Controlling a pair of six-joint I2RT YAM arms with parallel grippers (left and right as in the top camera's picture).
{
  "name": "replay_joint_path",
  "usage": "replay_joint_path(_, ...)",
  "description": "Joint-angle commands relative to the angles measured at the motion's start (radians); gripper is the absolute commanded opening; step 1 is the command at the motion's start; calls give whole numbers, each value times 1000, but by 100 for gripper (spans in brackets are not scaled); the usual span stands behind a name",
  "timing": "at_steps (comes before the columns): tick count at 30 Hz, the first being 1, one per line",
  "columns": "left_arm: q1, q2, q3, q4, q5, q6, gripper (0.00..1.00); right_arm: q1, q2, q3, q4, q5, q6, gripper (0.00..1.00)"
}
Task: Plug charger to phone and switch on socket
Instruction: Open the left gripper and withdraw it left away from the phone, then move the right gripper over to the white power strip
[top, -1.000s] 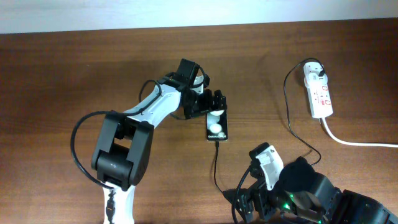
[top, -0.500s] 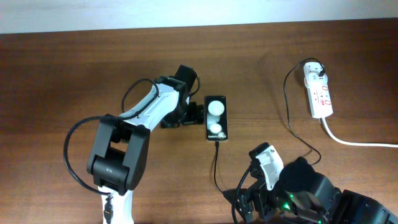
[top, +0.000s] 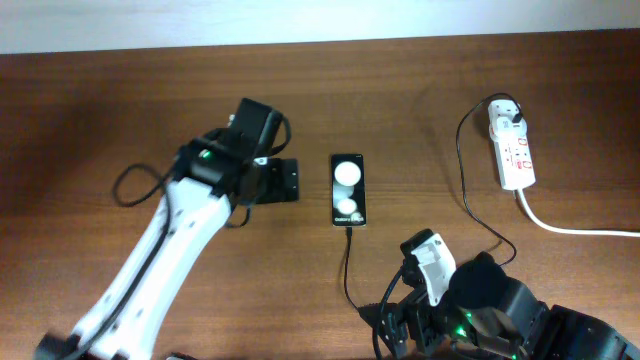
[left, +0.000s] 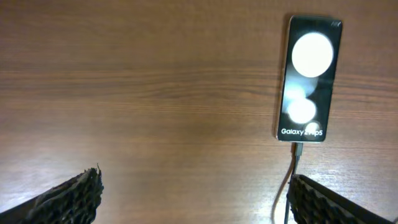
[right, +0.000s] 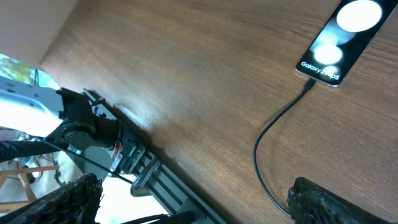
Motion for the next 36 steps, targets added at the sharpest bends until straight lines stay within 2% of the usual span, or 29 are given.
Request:
replay_joint_path(1,6,-182,3,-56,-147,-100,99,-3,-3,17,1,0,2,99)
replay_joint_path(3,6,-275,2,-79,-193,-140,99,-3,-3,17,1,1,2,99)
replay_joint_path(10,7,-563,-17,-117,-385,-141,99,-3,-3,17,2,2,2,99)
replay_joint_path(16,7,-680,-17,-162,-371,-141,99,-3,-2,17,21,10,1,100)
replay_joint_path(19,7,-688,-17,-166,-371,-141,99,-3,17,17,43,13,1,88)
replay_joint_path(20,7,-693,-17,-170,-371,-141,99,-3,27,17,44,29,2,79)
replay_joint_path(21,7,-697,-17,-180,-371,-141,99,-3,47,17,42,66,2,66)
replay_joint_path(22,7,-700,-17,-193,-371,-141,99,-3,68,17,33,92,1,61)
replay_joint_path(23,7,-703,-17,-208,-371,-141,99,-3,89,17,26,108,2,50)
replay_joint_path(26,23,-722,-17,-244,-371,-141,99,-3,182,17,18,118,2,32)
replay_joint_path(28,68,-753,-17,-268,-371,-141,99,-3,246,17,18,122,6,12)
replay_joint_path(30,127,-801,-17,-282,-371,-141,99,-5,314,17,17,126,79,4)
replay_joint_path(36,218,-999,-17,-322,-371,-141,99,-5,412,17,16,189,173,4)
